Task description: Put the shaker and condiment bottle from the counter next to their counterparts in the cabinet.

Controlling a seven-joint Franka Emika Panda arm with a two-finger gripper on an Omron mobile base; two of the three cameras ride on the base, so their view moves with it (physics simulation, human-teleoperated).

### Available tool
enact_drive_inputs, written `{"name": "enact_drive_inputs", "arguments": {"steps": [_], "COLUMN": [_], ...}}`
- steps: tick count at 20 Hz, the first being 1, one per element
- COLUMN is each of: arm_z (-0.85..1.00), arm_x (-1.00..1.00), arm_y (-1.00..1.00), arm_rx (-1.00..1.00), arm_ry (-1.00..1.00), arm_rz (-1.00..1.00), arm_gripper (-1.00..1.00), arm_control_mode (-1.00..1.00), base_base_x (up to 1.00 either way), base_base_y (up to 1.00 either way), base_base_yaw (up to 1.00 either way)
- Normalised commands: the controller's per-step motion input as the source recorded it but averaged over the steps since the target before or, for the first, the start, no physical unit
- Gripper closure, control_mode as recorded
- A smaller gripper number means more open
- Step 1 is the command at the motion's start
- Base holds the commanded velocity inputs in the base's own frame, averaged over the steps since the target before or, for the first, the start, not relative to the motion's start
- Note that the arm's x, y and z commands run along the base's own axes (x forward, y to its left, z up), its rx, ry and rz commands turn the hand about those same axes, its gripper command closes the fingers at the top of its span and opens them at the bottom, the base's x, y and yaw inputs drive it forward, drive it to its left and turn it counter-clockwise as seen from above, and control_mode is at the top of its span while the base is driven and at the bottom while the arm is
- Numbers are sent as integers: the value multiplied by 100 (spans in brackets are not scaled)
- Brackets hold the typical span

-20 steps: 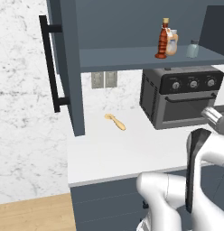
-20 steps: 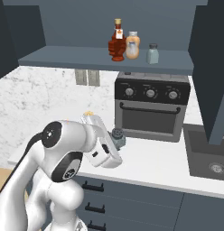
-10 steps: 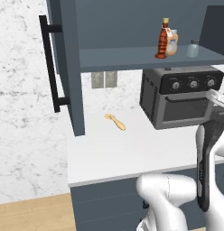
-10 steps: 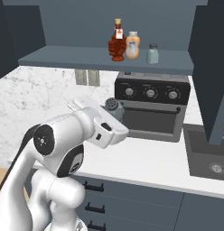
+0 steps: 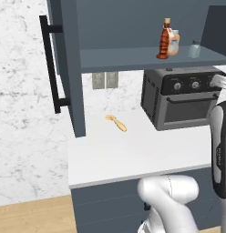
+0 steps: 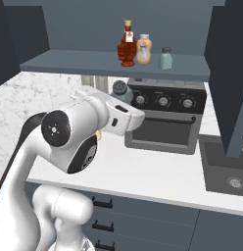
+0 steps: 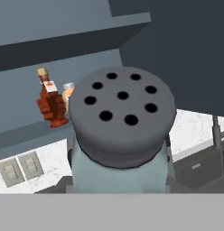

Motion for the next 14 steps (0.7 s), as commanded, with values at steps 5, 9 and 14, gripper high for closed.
{"name": "enact_drive_inputs", "arguments": {"steps": [5, 9, 14], "arm_z": [51, 47, 22], "arm_x": [31, 28, 31], "arm_y": [0, 0, 0], "arm_rx": [0, -2, -2], "arm_ry": [19, 11, 5], "arm_rz": [-1, -3, 0], "arm_gripper": [100, 100, 100], "arm_control_mode": [-100, -100, -100], "base_base_x": [0, 0, 0], "base_base_y": [0, 0, 0], "base_base_yaw": [0, 0, 0]}}
